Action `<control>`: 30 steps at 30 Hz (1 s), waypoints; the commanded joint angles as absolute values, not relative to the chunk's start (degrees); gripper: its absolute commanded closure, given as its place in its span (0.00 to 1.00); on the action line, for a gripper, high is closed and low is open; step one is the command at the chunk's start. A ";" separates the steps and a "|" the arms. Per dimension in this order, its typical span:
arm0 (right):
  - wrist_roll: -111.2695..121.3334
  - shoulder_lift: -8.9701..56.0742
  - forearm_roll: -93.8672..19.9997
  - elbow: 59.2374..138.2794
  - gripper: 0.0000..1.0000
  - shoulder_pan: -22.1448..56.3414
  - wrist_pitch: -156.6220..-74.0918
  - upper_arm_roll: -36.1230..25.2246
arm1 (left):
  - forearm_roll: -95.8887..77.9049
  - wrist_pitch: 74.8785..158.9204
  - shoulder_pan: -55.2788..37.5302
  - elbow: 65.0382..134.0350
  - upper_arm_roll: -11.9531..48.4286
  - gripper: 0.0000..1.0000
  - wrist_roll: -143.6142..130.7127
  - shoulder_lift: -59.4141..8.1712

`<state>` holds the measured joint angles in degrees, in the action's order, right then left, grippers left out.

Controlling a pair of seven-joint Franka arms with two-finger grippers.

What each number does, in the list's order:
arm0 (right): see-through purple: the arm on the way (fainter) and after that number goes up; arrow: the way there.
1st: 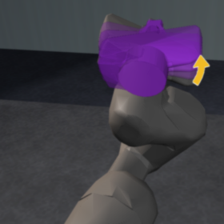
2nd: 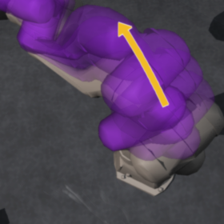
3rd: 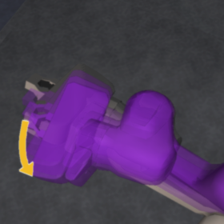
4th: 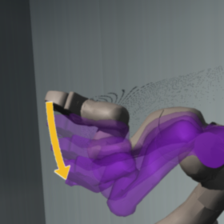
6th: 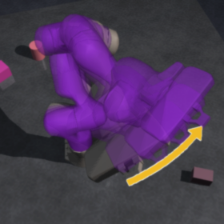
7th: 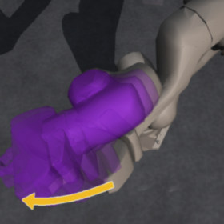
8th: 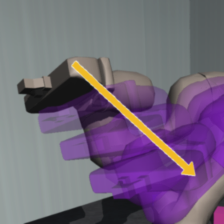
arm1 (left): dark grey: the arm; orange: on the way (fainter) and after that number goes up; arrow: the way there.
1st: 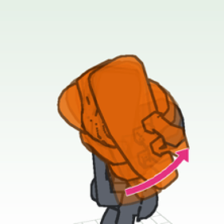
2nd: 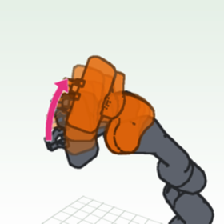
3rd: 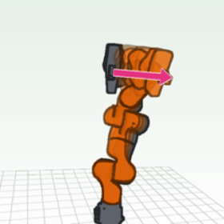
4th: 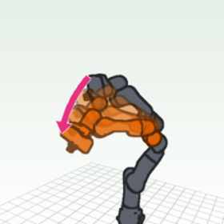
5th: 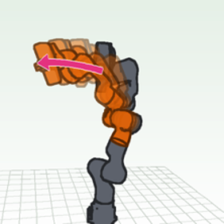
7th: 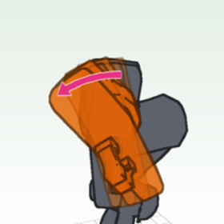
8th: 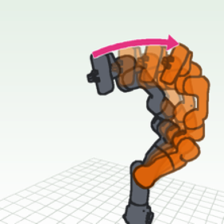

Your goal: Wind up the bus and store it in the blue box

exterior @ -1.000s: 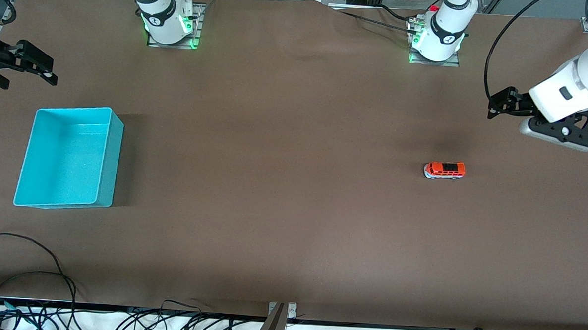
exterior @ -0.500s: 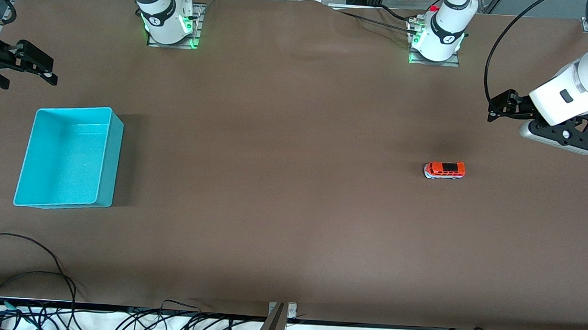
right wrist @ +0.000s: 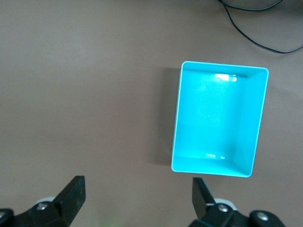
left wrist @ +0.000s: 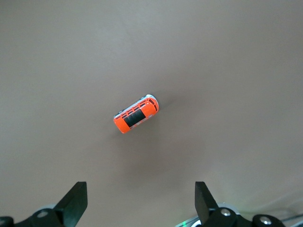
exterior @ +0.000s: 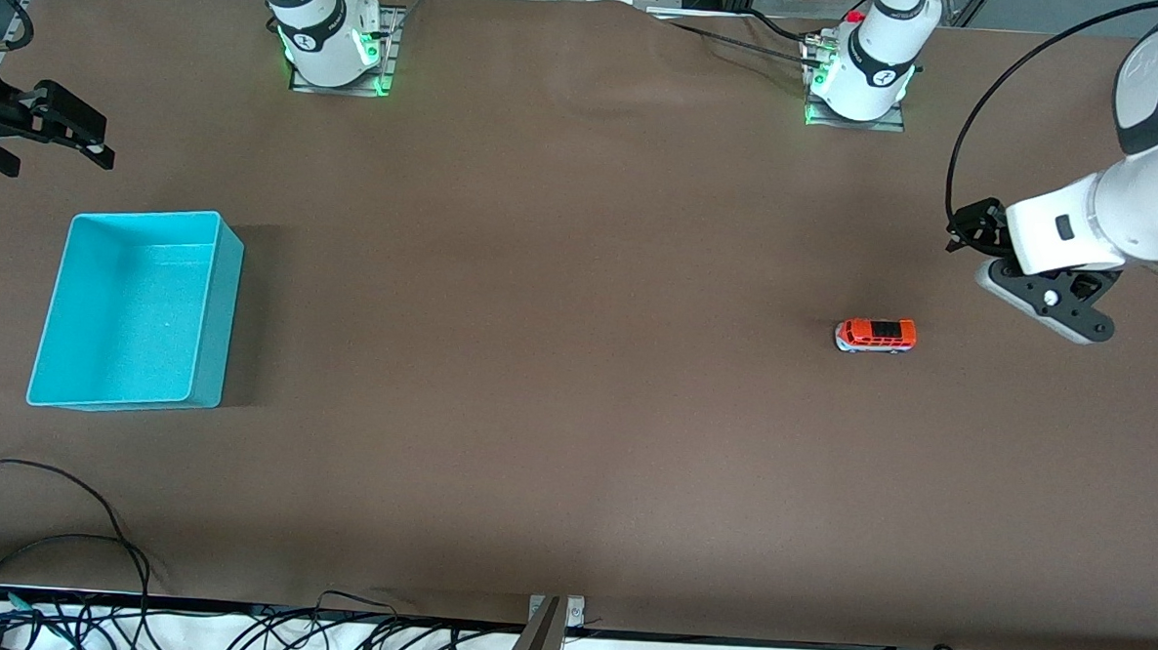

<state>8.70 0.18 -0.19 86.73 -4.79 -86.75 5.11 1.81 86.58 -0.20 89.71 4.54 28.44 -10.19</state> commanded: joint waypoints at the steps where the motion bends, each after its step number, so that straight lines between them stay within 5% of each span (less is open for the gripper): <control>1: 7.91 0.35 -1.05 86.04 0.00 -4.83 -86.04 5.10 | 3.08 91.19 0.35 88.85 4.57 0.00 38.26 -11.68; 12: 7.56 0.44 -1.05 86.04 0.00 -4.83 -86.31 5.01 | 3.08 94.65 0.97 90.17 4.57 0.00 47.97 -15.29; 30: 7.56 0.53 -1.14 86.04 0.00 -4.75 -87.10 5.10 | 4.04 111.17 1.32 106.96 4.48 0.00 70.65 -15.73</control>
